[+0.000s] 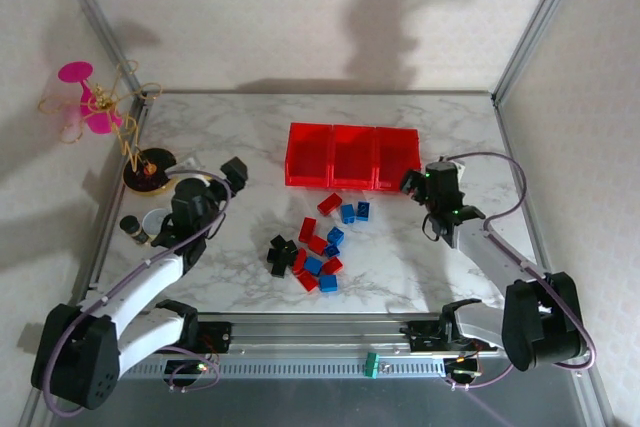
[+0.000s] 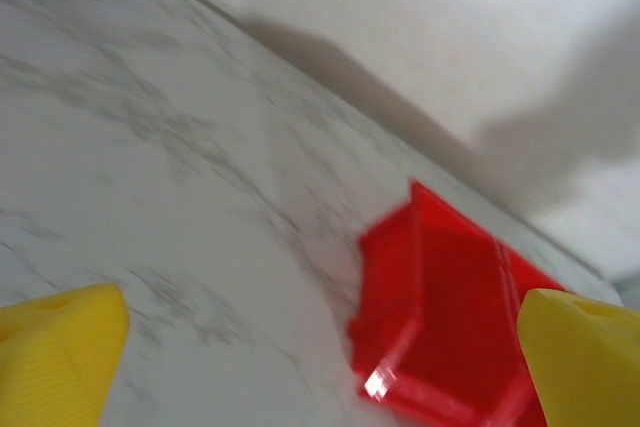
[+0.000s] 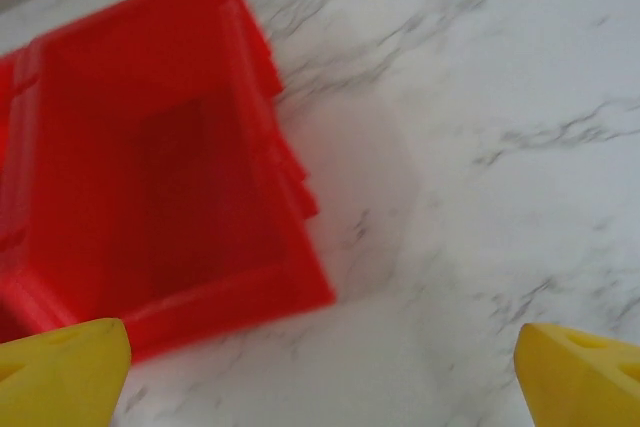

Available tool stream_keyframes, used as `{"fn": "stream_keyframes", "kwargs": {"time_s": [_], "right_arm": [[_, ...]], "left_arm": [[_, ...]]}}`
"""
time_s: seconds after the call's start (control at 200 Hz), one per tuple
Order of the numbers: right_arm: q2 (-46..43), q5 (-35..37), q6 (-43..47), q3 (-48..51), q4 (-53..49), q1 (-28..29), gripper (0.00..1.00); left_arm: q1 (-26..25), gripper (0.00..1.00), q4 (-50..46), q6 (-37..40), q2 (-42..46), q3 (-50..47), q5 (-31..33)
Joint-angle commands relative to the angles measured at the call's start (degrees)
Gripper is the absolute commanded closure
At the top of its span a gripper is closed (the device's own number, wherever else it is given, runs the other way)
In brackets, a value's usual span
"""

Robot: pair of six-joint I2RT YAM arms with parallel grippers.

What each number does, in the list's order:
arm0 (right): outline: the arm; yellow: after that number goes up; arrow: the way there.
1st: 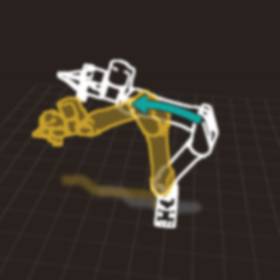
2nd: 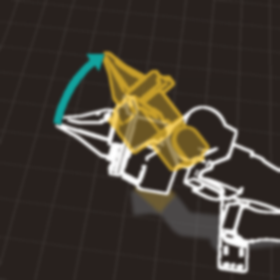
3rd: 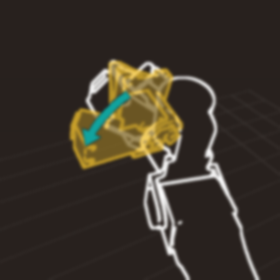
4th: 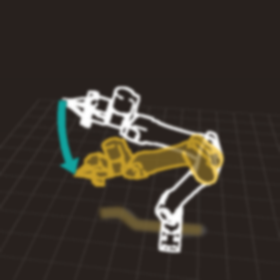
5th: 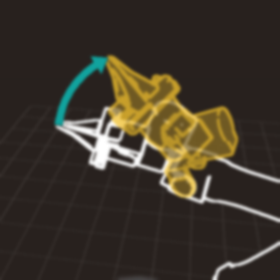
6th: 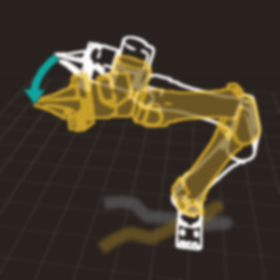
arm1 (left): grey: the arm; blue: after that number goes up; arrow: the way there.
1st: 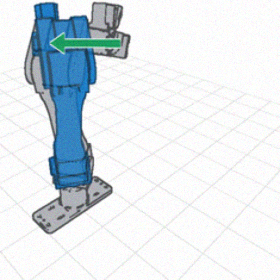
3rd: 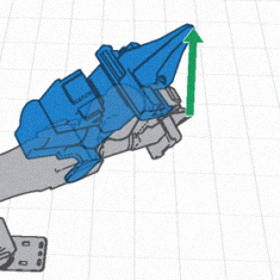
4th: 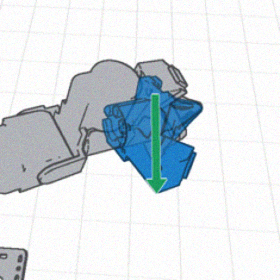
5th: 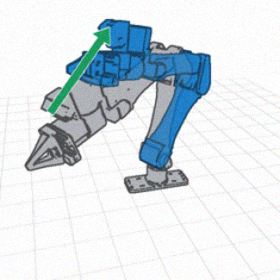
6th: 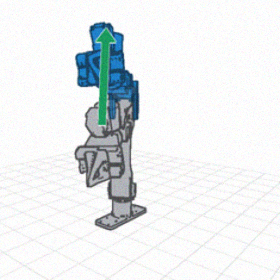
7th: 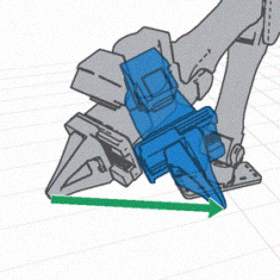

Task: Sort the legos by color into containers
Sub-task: Pick up the lego from the center of the table.

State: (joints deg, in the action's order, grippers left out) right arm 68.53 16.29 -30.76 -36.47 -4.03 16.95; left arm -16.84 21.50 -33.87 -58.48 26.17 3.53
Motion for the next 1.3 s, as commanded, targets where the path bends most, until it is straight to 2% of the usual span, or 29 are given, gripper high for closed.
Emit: {"fn": "stream_keyframes", "kwargs": {"time_s": [0.0, 0.175, 0.345, 0.861, 1.292], "right_arm": [[-1.1, -0.7, -3.1, -2.8, -10.3, 5.0, 0.01], [0.8, -2.8, -8.4, -3.5, -15.2, 12.0, 0.03], [5.3, -4.7, -11.0, -5.3, -15.0, 15.6, 0.07], [18.9, -5.4, -15.8, -13.6, -11.1, 19.4, 0.24], [25.6, -5.1, -16.8, -15.5, -9.6, 19.5, 0.31]], "left_arm": [[-5.2, 0.01, -8.8, 0.6, -0.5, 3.5, -3.5], [-12.7, 0.01, -12.3, 0.1, -2.9, 5.2, -4.4], [-17.3, 0.01, -13.8, -0.7, -6.5, 7.2, -4.2], [-20.5, 0.00, -14.5, -1.5, -13.4, 11.3, -4.5], [-21.4, 0.01, -15.6, -1.3, -15.3, 12.8, -4.5]]}}
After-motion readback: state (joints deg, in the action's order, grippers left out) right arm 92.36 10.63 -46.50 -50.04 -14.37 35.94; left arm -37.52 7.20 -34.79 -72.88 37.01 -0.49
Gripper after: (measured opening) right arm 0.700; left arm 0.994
